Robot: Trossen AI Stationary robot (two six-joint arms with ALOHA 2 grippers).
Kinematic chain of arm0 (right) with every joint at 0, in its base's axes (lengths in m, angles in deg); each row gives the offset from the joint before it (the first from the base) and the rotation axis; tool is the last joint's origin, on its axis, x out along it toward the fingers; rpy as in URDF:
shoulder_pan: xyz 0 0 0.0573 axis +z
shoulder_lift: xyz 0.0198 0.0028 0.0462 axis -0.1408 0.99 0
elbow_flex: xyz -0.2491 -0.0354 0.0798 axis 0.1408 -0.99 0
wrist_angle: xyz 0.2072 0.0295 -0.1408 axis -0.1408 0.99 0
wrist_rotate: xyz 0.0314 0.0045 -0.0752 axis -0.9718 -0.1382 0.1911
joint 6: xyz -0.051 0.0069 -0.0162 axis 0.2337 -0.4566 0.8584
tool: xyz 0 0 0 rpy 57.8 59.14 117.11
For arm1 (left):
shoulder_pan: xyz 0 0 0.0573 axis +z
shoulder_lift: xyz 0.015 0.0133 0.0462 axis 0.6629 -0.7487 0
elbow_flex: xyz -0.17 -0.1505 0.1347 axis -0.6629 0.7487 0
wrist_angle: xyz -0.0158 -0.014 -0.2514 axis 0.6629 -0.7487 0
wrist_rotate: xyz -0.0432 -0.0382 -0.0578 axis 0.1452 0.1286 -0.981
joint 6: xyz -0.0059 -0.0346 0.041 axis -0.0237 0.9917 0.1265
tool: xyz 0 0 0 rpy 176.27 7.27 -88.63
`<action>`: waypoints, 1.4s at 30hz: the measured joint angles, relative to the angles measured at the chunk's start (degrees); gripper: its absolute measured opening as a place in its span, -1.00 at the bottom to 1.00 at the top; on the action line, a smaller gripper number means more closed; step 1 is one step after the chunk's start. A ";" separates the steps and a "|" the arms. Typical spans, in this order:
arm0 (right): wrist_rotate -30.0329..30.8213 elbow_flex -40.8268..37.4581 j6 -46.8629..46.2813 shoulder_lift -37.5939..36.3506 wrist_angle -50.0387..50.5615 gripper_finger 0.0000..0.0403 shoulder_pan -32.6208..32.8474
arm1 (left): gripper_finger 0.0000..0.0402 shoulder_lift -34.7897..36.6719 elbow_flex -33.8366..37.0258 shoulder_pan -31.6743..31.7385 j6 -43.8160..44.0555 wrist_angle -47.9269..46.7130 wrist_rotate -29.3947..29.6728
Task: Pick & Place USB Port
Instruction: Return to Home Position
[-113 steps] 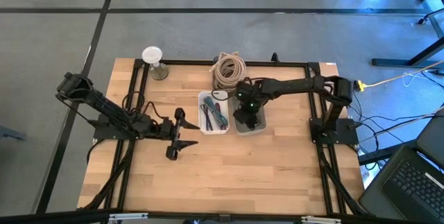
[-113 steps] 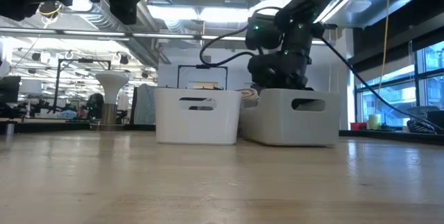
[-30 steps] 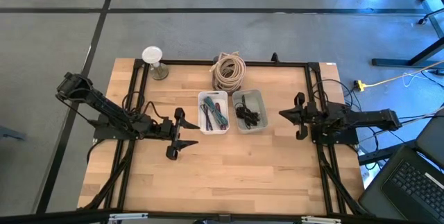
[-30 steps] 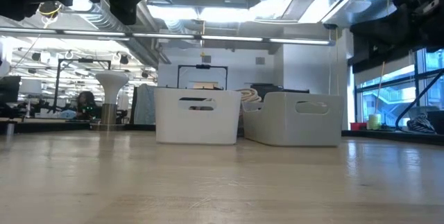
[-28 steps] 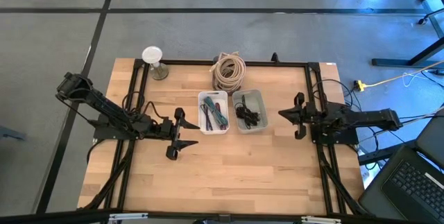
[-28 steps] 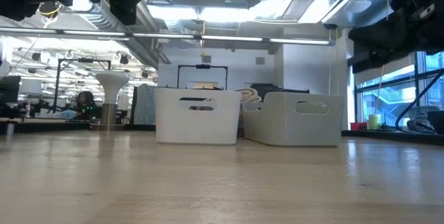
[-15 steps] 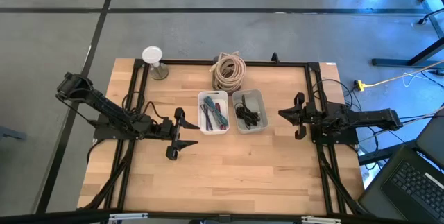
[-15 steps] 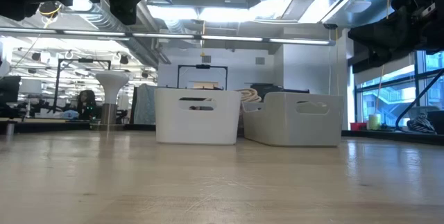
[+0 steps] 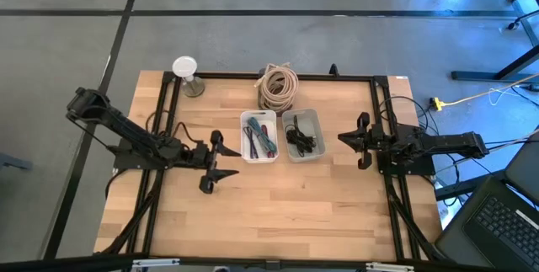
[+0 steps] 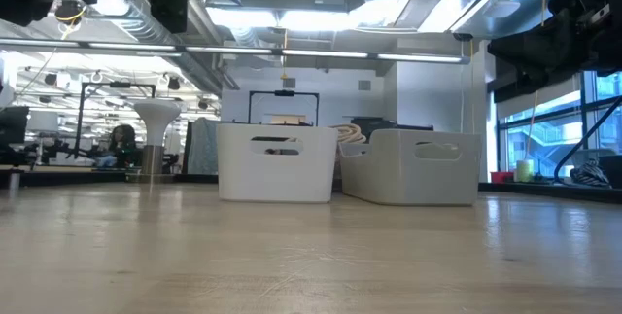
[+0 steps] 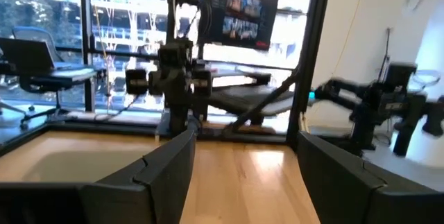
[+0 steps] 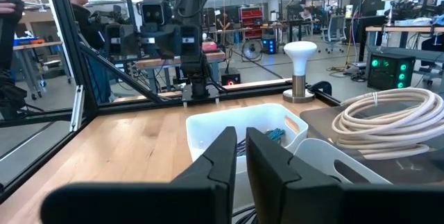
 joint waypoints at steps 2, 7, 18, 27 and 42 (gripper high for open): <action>0.00 0.00 0.00 0.00 0.00 -0.82 0.00 | 0.21 3.29 0.74 0.00 -0.10 -1.75 -0.02; 0.00 0.00 0.00 0.00 0.00 -0.82 0.00 | 0.21 10.07 3.00 1.82 -3.47 -6.46 -0.57; 0.00 0.00 0.02 0.00 0.00 -0.82 0.00 | 0.21 28.57 3.17 11.15 -2.63 -28.40 -8.29; 0.00 0.00 0.02 0.00 0.00 -0.82 0.00 | 0.21 40.79 13.16 15.53 -2.08 -24.94 -12.71; 0.00 0.00 0.02 0.02 0.00 -0.82 0.00 | 0.21 59.48 15.00 20.15 -1.87 -41.54 -17.73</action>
